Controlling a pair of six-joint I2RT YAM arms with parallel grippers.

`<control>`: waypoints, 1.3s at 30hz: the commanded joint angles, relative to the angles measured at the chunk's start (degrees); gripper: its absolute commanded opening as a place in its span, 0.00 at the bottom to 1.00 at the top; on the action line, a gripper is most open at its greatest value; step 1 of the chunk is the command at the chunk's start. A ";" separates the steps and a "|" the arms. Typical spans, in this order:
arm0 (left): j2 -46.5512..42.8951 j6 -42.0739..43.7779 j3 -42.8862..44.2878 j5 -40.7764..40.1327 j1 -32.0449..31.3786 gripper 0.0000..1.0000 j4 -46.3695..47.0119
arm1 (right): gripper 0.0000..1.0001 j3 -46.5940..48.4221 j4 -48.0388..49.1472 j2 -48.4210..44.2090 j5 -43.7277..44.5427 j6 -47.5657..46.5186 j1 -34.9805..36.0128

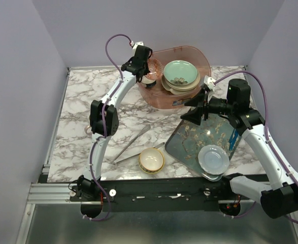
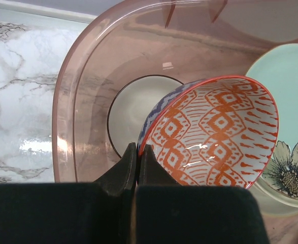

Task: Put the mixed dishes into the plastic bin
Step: Place the bowl in the plastic bin.

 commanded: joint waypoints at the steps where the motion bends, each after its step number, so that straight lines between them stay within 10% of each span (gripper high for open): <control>1: 0.89 -0.51 3.24 -3.37 0.63 0.00 4.84 | 0.74 -0.62 0.85 0.65 -1.30 -0.32 -0.44; 39: 5.73 1.86 3.42 -5.39 1.16 0.19 7.21 | 0.74 -0.45 0.85 1.01 -1.38 -0.32 -1.40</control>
